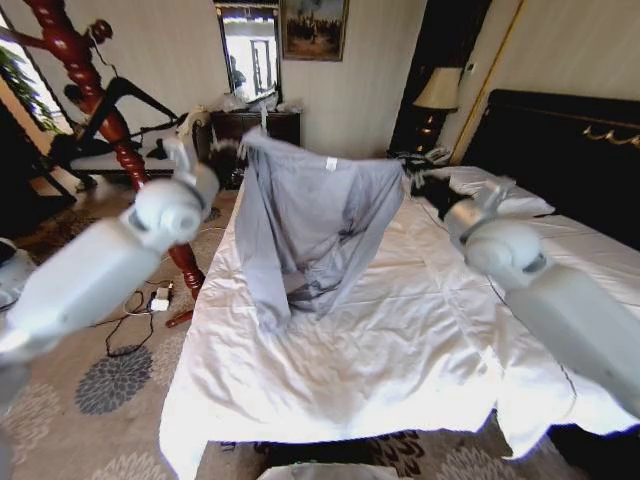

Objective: Pick up the clothes from the bed and hang them on the clothes hanger.

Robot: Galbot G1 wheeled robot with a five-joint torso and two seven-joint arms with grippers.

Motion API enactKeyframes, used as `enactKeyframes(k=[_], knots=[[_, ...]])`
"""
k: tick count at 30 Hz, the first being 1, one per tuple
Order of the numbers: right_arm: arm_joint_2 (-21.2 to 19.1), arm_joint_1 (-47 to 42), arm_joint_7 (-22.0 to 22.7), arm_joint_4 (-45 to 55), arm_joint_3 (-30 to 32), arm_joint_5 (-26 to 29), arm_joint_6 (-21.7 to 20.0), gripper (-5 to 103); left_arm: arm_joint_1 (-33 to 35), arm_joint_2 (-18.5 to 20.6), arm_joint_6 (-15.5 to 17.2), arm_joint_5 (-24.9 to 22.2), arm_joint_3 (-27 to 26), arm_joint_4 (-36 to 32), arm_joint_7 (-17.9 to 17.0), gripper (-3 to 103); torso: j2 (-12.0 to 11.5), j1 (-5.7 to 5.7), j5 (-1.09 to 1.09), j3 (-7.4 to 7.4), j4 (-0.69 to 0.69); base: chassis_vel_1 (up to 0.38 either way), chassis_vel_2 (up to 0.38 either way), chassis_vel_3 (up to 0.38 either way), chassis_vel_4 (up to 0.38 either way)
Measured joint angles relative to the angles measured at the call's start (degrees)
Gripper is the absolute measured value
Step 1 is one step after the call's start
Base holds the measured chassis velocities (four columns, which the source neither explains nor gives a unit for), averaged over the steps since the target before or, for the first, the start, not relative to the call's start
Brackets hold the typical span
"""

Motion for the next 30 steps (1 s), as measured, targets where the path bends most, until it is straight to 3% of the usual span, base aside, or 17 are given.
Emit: enactKeyframes(k=[3,12,17,20,22,26,28,30], knots=[[4.9,10.2,0.0,-8.0,-6.3,0.9,-0.1,0,-5.3,-3.6,0.0,-0.1,2.5,5.9,0.7,0,0.0,0.02,0.04,0.01,0.01,0.0,0.0,0.0,0.0],[8.7,19.4,-0.5,-16.1,-11.5,0.3,0.5,0,-9.8,-5.9,-0.1,0.7,3.4,12.0,1.3,0,0.0,0.0,0.02,-0.01,-0.02,0.0,0.0,0.0,0.0],[6.4,17.7,-0.1,-13.2,-9.8,1.3,0.5,0,-7.3,-0.4,0.7,0.1,2.4,6.1,0.4,0,0.0,0.02,-0.01,0.0,-0.01,0.0,0.0,0.0,0.0],[-0.5,9.3,0.5,-1.2,-3.4,3.6,-0.8,0,-0.8,8.3,2.5,-2.1,-2.0,-6.1,-1.2,0,0.0,-0.01,-0.02,-0.01,0.02,0.0,0.0,0.0,0.0],[-1.5,7.9,0.8,0.7,-2.2,4.1,-1.2,0,0.4,9.7,2.8,-2.7,-3.1,-8.3,-1.3,0,0.0,-0.02,-0.02,-0.02,0.01,0.0,0.0,0.0,0.0],[-7.4,0.9,3.5,13.3,5.1,7.9,-3.5,0,7.3,17.5,3.9,-5.6,-11.6,-19.1,-2.6,0,0.0,-0.04,0.02,-0.04,-0.05,0.0,0.0,0.0,0.0],[-9.1,-0.8,5.4,18.3,7.3,10.3,-4.9,0,9.4,20.3,4.8,-8.2,-15.2,-23.9,-4.5,0,0.0,-0.03,-0.02,-0.03,0.04,0.0,0.0,0.0,0.0],[-9.4,-1.1,5.8,19.4,8.0,11.0,-5.2,0,9.7,20.9,5.0,-8.9,-15.9,-25.0,-4.9,0,0.0,-0.03,-0.03,-0.03,0.05,0.0,0.0,0.0,0.0]])
